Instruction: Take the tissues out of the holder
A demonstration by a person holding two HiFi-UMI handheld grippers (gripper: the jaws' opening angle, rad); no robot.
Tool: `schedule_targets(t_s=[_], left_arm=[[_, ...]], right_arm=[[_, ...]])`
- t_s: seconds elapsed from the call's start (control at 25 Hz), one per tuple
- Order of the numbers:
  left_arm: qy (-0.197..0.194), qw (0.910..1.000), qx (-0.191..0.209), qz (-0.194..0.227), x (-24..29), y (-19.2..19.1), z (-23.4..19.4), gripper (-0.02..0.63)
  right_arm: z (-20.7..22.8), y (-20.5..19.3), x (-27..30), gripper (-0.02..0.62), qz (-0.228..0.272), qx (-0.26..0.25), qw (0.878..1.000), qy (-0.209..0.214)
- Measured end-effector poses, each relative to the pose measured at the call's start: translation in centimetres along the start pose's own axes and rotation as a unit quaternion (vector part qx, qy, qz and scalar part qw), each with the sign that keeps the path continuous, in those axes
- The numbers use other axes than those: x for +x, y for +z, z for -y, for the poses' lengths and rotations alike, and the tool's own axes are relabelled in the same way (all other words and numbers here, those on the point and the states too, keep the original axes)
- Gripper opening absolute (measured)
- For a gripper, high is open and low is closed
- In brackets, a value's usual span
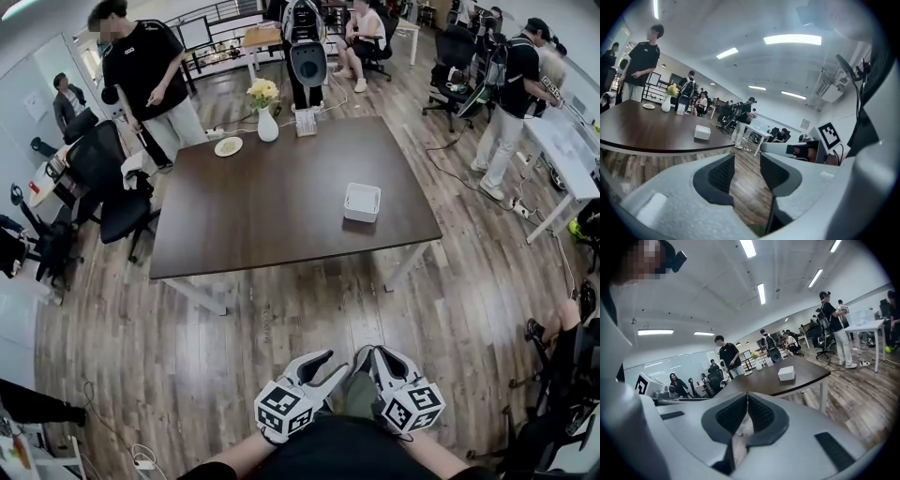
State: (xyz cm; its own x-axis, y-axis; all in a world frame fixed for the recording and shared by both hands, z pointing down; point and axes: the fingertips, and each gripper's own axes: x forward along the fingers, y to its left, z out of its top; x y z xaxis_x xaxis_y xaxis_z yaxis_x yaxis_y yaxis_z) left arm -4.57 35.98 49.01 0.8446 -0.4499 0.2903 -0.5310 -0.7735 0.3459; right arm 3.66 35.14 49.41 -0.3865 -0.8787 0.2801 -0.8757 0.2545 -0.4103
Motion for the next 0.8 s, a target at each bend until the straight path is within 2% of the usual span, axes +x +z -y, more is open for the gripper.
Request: schedule_targets(t_s=[0.2,0.56,0.8], left_arm=[[0.03,0.9995,0.013,0.001,3.4,2.7,-2.9,0.175],[0.061,0.9974,0.035,0.014,12.8,8.9,-6.6,0.175],[0.077,0.9966,0.028,0.003,16.7,10.5,-7.9,0.175]], right_arm=[[2.8,3.1,4.4,0.011,0.001,0.0,1.0,0.028],[9.9,10.9,11.3,0.011,0.008,-0.009,0.998,0.065],[13.3,12.6,13.9,0.011,-0.002,0.009,0.997,0.078]])
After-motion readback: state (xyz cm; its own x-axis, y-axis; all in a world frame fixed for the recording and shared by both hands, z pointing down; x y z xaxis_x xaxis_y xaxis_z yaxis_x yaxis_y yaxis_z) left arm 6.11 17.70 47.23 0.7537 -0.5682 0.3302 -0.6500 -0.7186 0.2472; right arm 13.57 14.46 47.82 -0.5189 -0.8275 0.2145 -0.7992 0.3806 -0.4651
